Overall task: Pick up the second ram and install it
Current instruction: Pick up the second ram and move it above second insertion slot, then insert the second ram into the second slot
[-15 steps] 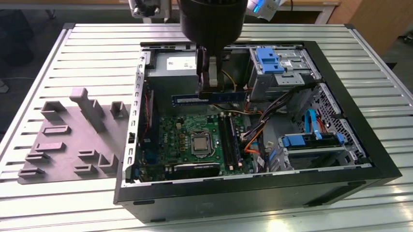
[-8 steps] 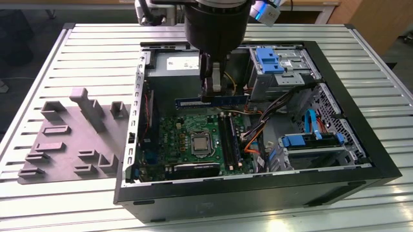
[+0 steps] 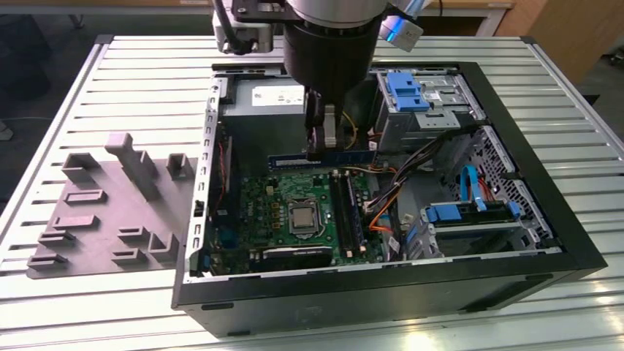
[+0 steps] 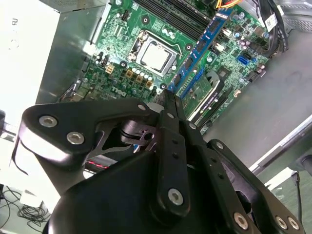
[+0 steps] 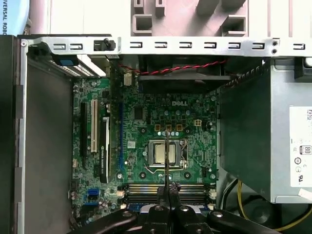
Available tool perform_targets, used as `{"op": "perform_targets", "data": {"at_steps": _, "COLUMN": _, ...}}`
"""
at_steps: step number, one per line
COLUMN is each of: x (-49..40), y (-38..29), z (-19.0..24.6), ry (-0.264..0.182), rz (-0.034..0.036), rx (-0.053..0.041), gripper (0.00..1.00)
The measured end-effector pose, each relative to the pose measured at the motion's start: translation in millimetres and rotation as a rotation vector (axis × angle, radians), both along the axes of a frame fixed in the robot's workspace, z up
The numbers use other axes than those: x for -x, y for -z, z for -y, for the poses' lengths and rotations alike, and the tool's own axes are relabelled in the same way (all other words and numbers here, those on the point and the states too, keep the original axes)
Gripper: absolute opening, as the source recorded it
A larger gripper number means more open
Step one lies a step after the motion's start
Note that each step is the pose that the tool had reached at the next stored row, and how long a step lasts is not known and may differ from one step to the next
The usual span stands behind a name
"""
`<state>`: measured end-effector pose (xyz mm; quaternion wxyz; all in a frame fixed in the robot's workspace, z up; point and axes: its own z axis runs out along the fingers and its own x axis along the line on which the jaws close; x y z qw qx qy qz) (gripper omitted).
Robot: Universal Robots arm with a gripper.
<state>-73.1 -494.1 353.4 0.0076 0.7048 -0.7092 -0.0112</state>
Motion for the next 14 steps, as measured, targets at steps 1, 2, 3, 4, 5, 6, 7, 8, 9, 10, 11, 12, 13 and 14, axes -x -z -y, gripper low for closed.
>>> {"op": "perform_targets", "data": {"at_steps": 1, "x": -0.1, "y": 1.2, "z": 0.0, "ry": 0.0, "rz": -0.0002, "rx": 0.0, "gripper": 0.11}}
{"op": "perform_targets", "data": {"at_steps": 2, "x": -0.1, "y": 2.4, "z": 0.0, "ry": 0.0, "rz": -0.0005, "rx": 0.0, "gripper": 0.11}}
{"op": "perform_targets", "data": {"at_steps": 3, "x": -0.2, "y": 3.9, "z": 0.0, "ry": 0.0, "rz": -0.0008, "rx": 0.0, "gripper": 0.11}}
{"op": "perform_targets", "data": {"at_steps": 4, "x": -0.2, "y": 5.4, "z": 0.0, "ry": 0.0, "rz": -0.0011, "rx": 0.0, "gripper": 0.11}}
{"op": "perform_targets", "data": {"at_steps": 5, "x": -0.3, "y": 6.9, "z": 0.0, "ry": 0.0, "rz": -0.0014, "rx": -0.0001, "gripper": 0.11}}
{"op": "perform_targets", "data": {"at_steps": 6, "x": -0.3, "y": 8.2, "z": 0.0, "ry": 0.0, "rz": -0.0017, "rx": -0.0001, "gripper": 0.11}}
{"op": "perform_targets", "data": {"at_steps": 7, "x": -0.4, "y": 9.1, "z": 0.0, "ry": 0.0, "rz": -0.002, "rx": -0.0001, "gripper": 0.11}}
{"op": "perform_targets", "data": {"at_steps": 8, "x": -0.4, "y": 9.5, "z": 0.0, "ry": 0.0, "rz": -0.0021, "rx": 0.0, "gripper": 0.11}}
{"op": "perform_targets", "data": {"at_steps": 9, "x": -0.4, "y": 9.4, "z": 0.0, "ry": 0.0, "rz": -0.0021, "rx": 0.0002, "gripper": 0.11}}
{"op": "perform_targets", "data": {"at_steps": 10, "x": -0.3, "y": 9.4, "z": 0.0, "ry": 0.0, "rz": -0.0022, "rx": 0.0002, "gripper": 0.11}}
{"op": "perform_targets", "data": {"at_steps": 11, "x": -0.4, "y": 9.6, "z": 0.0, "ry": 0.0, "rz": -0.0021, "rx": 0.0, "gripper": 0.11}}
{"op": "perform_targets", "data": {"at_steps": 12, "x": -0.4, "y": 9.7, "z": 0.0, "ry": 0.0, "rz": -0.0021, "rx": 0.0, "gripper": 0.11}}
{"op": "perform_targets", "data": {"at_steps": 13, "x": -0.4, "y": 9.7, "z": 0.0, "ry": 0.0, "rz": -0.0021, "rx": 0.0, "gripper": 0.11}}
{"op": "perform_targets", "data": {"at_steps": 14, "x": -0.4, "y": 9.7, "z": 0.0, "ry": 0.0, "rz": -0.0021, "rx": 0.0, "gripper": 0.11}}
